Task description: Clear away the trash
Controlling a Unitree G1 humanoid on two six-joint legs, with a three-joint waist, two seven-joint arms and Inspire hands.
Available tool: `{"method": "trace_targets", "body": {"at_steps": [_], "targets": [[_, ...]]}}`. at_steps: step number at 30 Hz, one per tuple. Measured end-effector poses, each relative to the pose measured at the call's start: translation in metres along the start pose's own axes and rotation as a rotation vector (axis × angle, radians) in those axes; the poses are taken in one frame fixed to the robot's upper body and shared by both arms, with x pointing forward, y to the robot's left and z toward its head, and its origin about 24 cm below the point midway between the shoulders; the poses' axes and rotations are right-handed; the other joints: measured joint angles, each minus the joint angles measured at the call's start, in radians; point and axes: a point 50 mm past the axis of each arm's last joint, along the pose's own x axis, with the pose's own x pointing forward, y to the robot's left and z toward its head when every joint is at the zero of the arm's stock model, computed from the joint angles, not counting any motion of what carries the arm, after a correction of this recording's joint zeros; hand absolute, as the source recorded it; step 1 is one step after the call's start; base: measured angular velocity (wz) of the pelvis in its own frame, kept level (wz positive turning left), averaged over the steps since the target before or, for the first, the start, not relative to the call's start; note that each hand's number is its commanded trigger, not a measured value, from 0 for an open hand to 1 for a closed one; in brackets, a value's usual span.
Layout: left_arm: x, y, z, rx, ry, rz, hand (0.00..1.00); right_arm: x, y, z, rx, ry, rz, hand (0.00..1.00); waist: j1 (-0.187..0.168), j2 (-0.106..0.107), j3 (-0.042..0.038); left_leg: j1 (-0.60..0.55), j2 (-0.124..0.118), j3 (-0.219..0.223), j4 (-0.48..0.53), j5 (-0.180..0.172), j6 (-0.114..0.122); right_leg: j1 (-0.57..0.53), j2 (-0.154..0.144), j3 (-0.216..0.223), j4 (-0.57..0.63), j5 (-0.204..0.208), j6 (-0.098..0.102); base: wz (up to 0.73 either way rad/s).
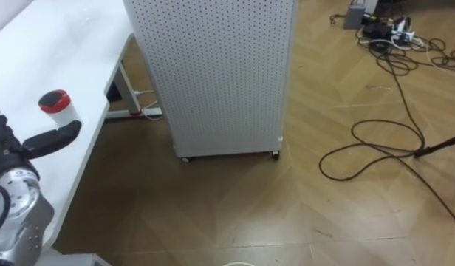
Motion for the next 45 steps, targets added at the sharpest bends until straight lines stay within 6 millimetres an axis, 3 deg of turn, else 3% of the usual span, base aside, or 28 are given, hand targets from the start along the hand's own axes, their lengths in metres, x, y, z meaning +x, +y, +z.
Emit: {"method": "trace_targets", "body": {"at_steps": [4,12,17,30,39,45], "targets": [[0.011,0.012,0.003,-0.015,0.036,0.056,0.00,0.000,-0.001,-0.002,-0.009,0.013,0.001,1.00,-0.006,0.000,0.0012,-0.004,0.007,0.019,0.003,-0.001,0.001,-0.010,0.000,0.020,0.000,0.004,-0.001,-0.14],[0.016,0.007,0.014,-0.049,0.031,0.054,0.00,0.001,0.002,-0.001,-0.040,0.025,0.029,1.00,-0.016,0.016,0.0120,-0.015,0.009,0.025,0.007,-0.004,0.006,-0.022,0.002,0.035,0.015,0.005,0.000,-0.03],[0.016,0.007,0.013,-0.040,0.042,0.043,0.00,0.001,0.002,-0.001,-0.050,0.025,0.036,1.00,-0.015,0.016,0.0120,-0.021,0.009,0.026,0.008,-0.004,0.006,-0.029,0.004,0.055,0.015,0.005,0.000,0.00],[0.016,0.006,0.010,-0.028,0.067,0.033,0.00,0.000,-0.006,0.005,-0.065,-0.001,0.009,1.00,-0.031,0.015,0.0129,-0.023,0.009,0.027,0.010,-0.004,0.006,-0.029,0.004,0.054,0.014,0.005,0.000,0.00],[0.018,-0.005,0.020,-0.027,0.048,-0.007,0.00,0.001,-0.007,0.006,-0.065,0.009,-0.022,1.00,-0.043,0.013,0.0134,-0.053,0.012,0.023,0.027,-0.001,0.011,-0.056,0.008,0.057,0.030,0.005,0.000,0.00],[0.018,0.000,0.010,0.006,0.088,0.011,0.00,0.003,-0.008,0.008,-0.065,0.009,-0.036,1.00,-0.065,0.007,0.0170,-0.055,0.013,0.024,0.028,0.000,0.014,-0.058,0.008,0.057,0.031,0.006,0.002,0.00]]}}
